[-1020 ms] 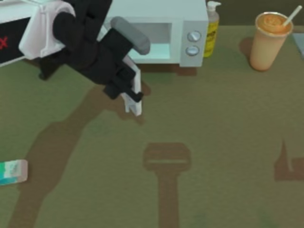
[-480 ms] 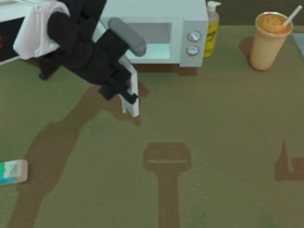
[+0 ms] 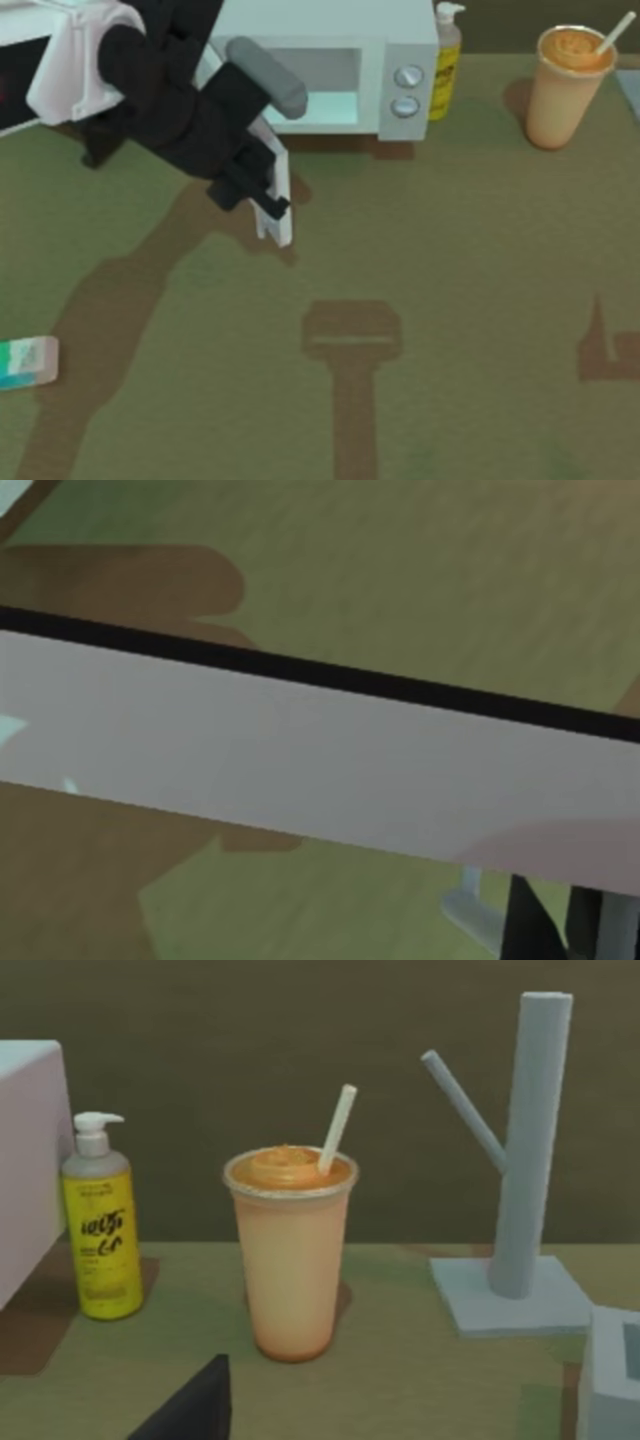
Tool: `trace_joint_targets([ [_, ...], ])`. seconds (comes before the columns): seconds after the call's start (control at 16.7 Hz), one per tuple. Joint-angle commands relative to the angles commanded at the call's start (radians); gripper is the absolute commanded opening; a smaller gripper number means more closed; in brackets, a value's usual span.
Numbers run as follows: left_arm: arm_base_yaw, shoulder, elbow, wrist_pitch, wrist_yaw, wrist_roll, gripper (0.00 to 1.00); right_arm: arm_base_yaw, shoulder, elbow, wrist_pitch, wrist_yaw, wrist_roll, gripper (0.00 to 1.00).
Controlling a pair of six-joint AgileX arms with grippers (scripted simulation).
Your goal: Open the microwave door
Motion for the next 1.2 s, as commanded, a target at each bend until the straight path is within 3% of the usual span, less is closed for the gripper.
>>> trace_joint_targets([
  [0.72, -0.002, 0.004, -0.004, -0.002, 0.005, 0.002, 0.0, 0.0, 0.0, 0.0, 0.0, 0.0, 0.0, 1.0],
  [1.2, 0.074, -0.017, -0.014, -0.058, 0.089, 0.193, 0.0, 0.0, 0.0, 0.0, 0.0, 0.0, 0.0, 1.0],
])
